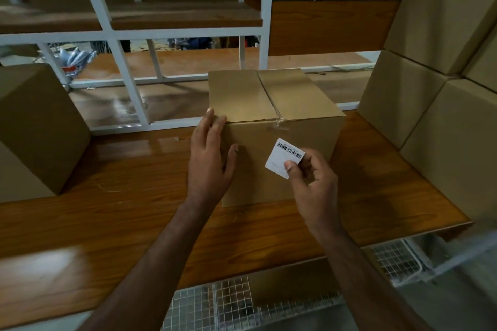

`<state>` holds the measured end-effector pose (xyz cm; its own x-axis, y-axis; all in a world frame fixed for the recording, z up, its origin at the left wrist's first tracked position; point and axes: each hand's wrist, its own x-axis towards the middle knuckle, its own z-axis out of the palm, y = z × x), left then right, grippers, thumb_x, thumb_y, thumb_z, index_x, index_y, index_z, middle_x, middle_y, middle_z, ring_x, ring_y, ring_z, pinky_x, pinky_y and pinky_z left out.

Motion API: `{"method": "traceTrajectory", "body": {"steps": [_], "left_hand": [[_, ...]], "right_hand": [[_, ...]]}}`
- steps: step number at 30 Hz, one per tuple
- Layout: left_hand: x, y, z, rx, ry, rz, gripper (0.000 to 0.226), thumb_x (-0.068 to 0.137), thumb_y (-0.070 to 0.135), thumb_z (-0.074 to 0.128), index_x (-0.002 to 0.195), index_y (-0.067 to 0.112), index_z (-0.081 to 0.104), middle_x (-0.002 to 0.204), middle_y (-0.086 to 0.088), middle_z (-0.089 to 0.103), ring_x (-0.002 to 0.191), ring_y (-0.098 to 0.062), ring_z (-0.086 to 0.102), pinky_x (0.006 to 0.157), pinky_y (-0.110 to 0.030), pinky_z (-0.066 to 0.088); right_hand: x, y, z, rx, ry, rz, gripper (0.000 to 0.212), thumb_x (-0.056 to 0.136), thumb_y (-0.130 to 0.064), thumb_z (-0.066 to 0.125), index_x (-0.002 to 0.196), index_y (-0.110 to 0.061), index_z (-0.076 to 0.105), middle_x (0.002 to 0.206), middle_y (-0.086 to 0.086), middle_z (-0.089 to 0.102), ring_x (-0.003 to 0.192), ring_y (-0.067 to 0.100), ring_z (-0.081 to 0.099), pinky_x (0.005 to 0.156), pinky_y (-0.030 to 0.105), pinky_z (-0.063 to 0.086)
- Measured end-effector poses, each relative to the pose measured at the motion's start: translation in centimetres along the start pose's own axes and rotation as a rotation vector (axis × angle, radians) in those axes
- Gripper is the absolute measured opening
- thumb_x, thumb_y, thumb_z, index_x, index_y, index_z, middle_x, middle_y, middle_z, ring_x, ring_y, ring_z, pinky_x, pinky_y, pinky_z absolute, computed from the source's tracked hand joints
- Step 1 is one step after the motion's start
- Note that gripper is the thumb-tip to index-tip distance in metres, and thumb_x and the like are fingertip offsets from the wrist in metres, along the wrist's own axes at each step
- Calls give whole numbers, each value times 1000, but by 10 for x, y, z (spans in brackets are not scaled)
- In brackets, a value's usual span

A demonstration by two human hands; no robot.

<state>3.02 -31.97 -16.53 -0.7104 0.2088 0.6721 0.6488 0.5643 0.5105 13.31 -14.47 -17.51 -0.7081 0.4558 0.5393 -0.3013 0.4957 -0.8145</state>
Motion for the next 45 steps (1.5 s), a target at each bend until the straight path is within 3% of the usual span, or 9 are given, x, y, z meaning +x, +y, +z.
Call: {"method": "traceTrajectory", "body": {"steps": [5, 7, 10, 13, 18, 26, 30, 36, 45], "left_hand": [[-4, 11, -4, 74, 41, -6, 51, 95, 19, 64, 143, 11, 47, 158, -15, 32, 145, -28, 32, 114, -30, 30], [-9, 18, -6, 91, 115, 20, 42, 96, 21, 62, 135, 8, 54, 148, -16, 43, 138, -26, 40, 110, -26, 35], [-15, 30, -6, 53, 223, 74, 28, 98, 22, 54, 116, 3, 63, 111, -9, 61, 99, -19, 58, 78, -34, 54], [-17, 46, -4, -2, 93, 80, 30, 100, 30, 49, 108, 6, 64, 95, 4, 59, 79, -9, 53, 64, -23, 46], [-30, 56, 3, -6, -88, 45, 32, 98, 38, 51, 108, 11, 64, 99, 9, 61, 80, 4, 52, 67, -8, 37], [-62, 61, -10, -8, -59, -112, 13, 97, 25, 57, 100, 13, 62, 94, 5, 63, 78, -8, 57, 60, -27, 50], [-84, 60, -23, 74, -73, -161, 6, 98, 22, 57, 102, 18, 59, 96, 9, 60, 81, -4, 57, 62, -24, 50], [-118, 42, -72, 187, 38, -291, 4, 97, 18, 58, 101, 17, 59, 97, 4, 62, 77, -5, 55, 61, -21, 46], [-210, -9, -208, 341, 349, -462, 10, 96, 23, 57, 98, 16, 63, 91, 8, 59, 77, -9, 55, 62, -21, 45]], "right_hand": [[12, 5, -2, 53, -27, -50, 10, 97, -33, 56, 104, -38, 51, 106, 5, 63, 100, 15, 66, 69, 26, 59], [16, 7, -4, 46, -44, -59, 10, 97, -36, 53, 106, -34, 52, 110, 4, 59, 101, 15, 65, 69, 29, 61], [19, 8, -7, 94, -100, -45, 28, 99, -39, 55, 114, -16, 57, 119, 3, 50, 108, 17, 62, 72, 25, 60], [19, 2, -10, 144, -174, -15, 18, 98, -30, 56, 112, -19, 53, 108, -2, 56, 105, 8, 61, 72, 19, 56], [18, -4, -15, 264, -257, 14, 14, 98, -15, 58, 110, -21, 55, 99, -14, 61, 96, -5, 61, 70, 11, 51], [5, 2, -10, 407, -345, 8, 25, 96, -9, 63, 116, -24, 59, 110, -5, 64, 104, 11, 64, 78, 22, 57], [5, 2, -1, 381, -348, -114, 22, 94, -7, 64, 113, -18, 63, 114, 5, 57, 106, 15, 60, 80, 17, 55], [-15, -21, 41, 398, -594, -112, 16, 93, -7, 65, 99, -23, 64, 99, -2, 65, 95, 13, 65, 74, 24, 56], [-103, -99, 166, 437, -1066, -170, 15, 93, -9, 65, 104, -18, 67, 101, -6, 67, 96, 8, 66, 77, 27, 58]]}}
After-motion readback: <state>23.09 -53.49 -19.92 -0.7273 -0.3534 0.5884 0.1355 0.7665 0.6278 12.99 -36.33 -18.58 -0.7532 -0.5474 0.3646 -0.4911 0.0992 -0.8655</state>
